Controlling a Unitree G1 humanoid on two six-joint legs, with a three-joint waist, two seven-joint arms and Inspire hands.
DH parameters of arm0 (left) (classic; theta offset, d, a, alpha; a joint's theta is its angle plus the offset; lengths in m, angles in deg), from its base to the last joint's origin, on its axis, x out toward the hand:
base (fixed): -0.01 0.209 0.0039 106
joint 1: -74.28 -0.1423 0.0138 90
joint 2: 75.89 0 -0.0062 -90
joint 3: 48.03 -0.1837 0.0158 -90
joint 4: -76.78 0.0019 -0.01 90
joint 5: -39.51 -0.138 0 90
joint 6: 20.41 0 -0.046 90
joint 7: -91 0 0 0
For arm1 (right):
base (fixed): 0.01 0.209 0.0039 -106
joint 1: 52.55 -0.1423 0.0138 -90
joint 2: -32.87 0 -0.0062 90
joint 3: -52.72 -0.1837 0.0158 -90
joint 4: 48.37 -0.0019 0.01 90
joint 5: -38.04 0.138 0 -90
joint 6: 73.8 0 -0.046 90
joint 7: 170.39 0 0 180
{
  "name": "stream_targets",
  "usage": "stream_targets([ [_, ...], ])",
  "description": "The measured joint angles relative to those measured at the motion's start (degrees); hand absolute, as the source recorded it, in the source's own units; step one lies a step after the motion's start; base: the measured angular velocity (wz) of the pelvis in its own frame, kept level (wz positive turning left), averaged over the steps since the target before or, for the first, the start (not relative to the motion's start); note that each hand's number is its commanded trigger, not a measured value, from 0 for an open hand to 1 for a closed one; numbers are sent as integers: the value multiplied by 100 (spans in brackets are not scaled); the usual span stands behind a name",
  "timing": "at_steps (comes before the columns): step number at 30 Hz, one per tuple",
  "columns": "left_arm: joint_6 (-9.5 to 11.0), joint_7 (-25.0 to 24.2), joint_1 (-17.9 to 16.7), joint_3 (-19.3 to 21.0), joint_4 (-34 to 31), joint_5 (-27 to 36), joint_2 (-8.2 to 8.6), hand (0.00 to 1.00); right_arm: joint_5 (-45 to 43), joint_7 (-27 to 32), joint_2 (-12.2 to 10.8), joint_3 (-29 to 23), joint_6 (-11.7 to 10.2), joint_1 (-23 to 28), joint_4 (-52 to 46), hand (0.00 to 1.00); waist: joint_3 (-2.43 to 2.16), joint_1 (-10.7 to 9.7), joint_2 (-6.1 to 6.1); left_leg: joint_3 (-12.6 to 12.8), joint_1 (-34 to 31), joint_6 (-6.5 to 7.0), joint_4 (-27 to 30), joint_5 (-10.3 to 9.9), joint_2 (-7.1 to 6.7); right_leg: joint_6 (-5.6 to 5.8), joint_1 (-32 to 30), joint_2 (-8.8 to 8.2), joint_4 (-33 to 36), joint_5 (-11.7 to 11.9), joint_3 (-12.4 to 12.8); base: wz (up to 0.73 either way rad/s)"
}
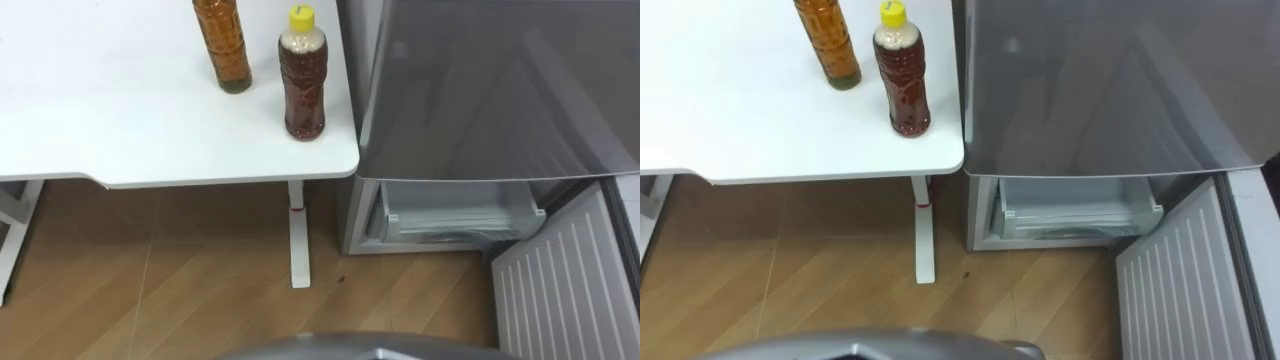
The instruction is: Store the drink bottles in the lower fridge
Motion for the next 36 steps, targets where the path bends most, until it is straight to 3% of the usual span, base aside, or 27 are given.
stream_targets([
  [19, -176, -10, -2, 86, 32, 85, 4, 0, 4, 36, -13, 6, 128, 1, 74, 0, -7, 44, 51, 8, 40, 1, -60, -1, -9, 1, 38, 1, 6, 1, 14, 0],
  [26, -128, 79, 39, 114, 1, 226, 4, 0, 18, 114, -42, 77, 186, 23, 79, 0, -2, 102, 59, 1, 118, 1, -98, -1, -19, 6, 102, -5, -5, -5, 3, 0],
  [36, -76, 544, -42, 669, -36, 853, -1, 0, 86, 176, -40, 97, 202, 55, 76, 0, -8, 146, 24, -44, 120, 4, -103, 0, -48, 23, 100, -32, -7, -19, -24, 0],
])
